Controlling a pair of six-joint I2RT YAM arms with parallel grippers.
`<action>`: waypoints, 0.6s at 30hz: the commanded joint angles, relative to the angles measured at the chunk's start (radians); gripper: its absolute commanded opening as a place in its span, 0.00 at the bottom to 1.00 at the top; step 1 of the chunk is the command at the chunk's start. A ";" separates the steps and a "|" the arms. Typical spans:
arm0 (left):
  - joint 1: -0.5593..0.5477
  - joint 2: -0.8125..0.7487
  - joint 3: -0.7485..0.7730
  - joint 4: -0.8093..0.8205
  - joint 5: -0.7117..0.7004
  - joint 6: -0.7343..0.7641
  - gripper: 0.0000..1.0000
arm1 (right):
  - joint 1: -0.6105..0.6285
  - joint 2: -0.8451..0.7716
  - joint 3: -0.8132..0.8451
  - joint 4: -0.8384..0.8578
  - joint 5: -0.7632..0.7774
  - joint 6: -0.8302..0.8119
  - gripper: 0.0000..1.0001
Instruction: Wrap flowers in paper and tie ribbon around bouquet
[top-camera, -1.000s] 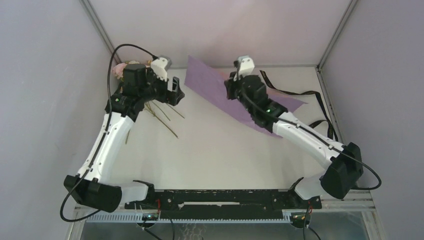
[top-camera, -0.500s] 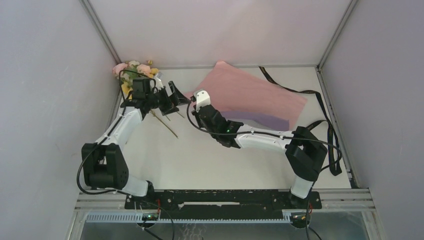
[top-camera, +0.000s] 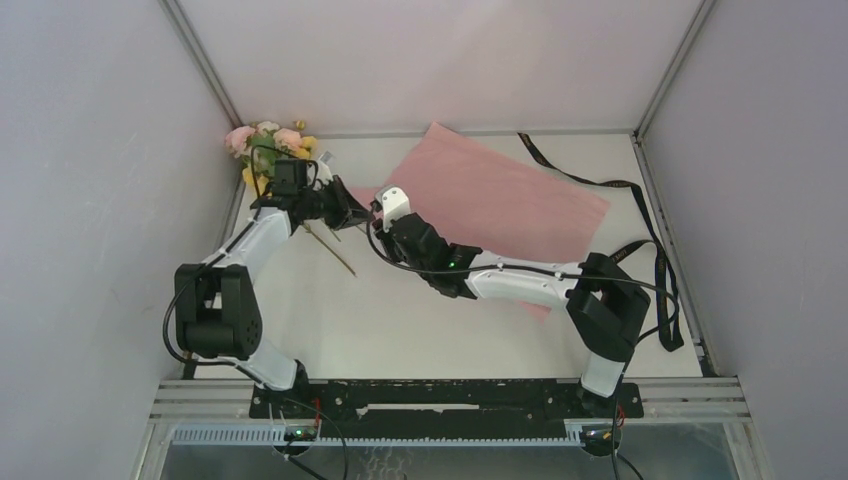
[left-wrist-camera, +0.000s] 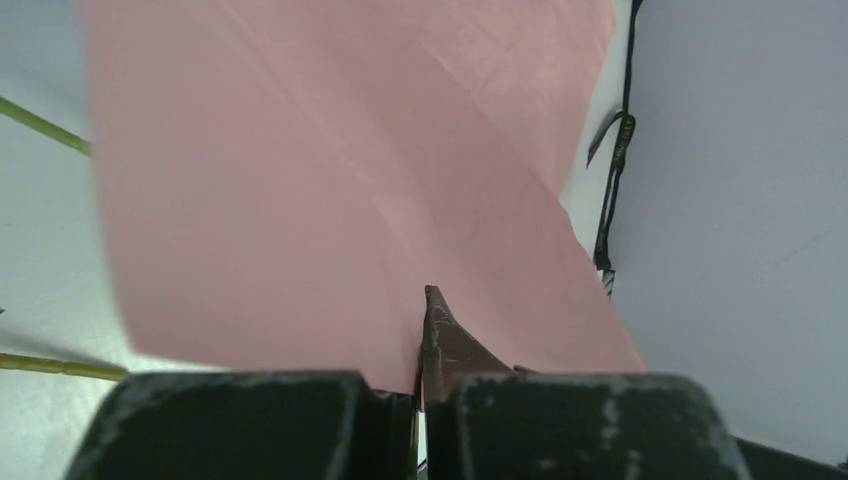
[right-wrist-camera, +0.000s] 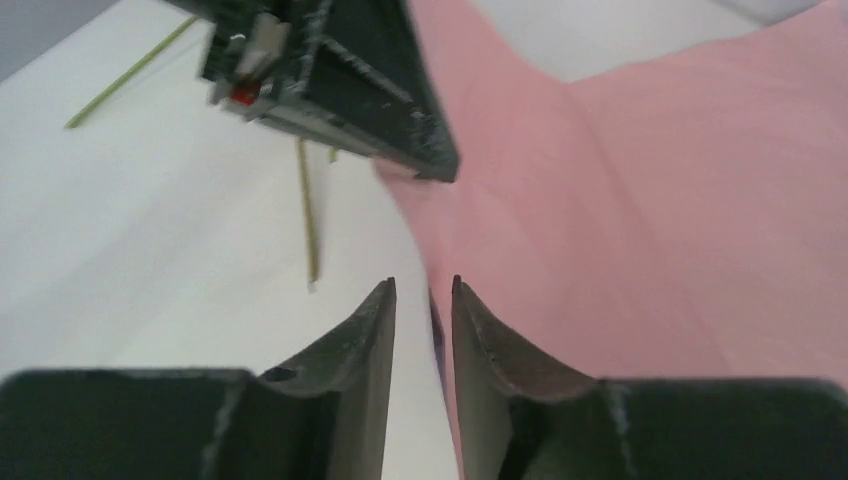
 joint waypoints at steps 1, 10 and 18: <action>0.022 0.047 0.118 -0.103 -0.061 0.171 0.00 | 0.006 -0.081 0.101 -0.122 -0.238 -0.045 0.46; 0.015 0.170 0.290 -0.299 -0.244 0.606 0.00 | -0.402 -0.298 0.143 -0.616 -0.678 0.016 0.62; -0.102 0.252 0.418 -0.329 -0.436 0.825 0.00 | -0.785 -0.107 0.044 -0.698 -0.536 0.163 0.42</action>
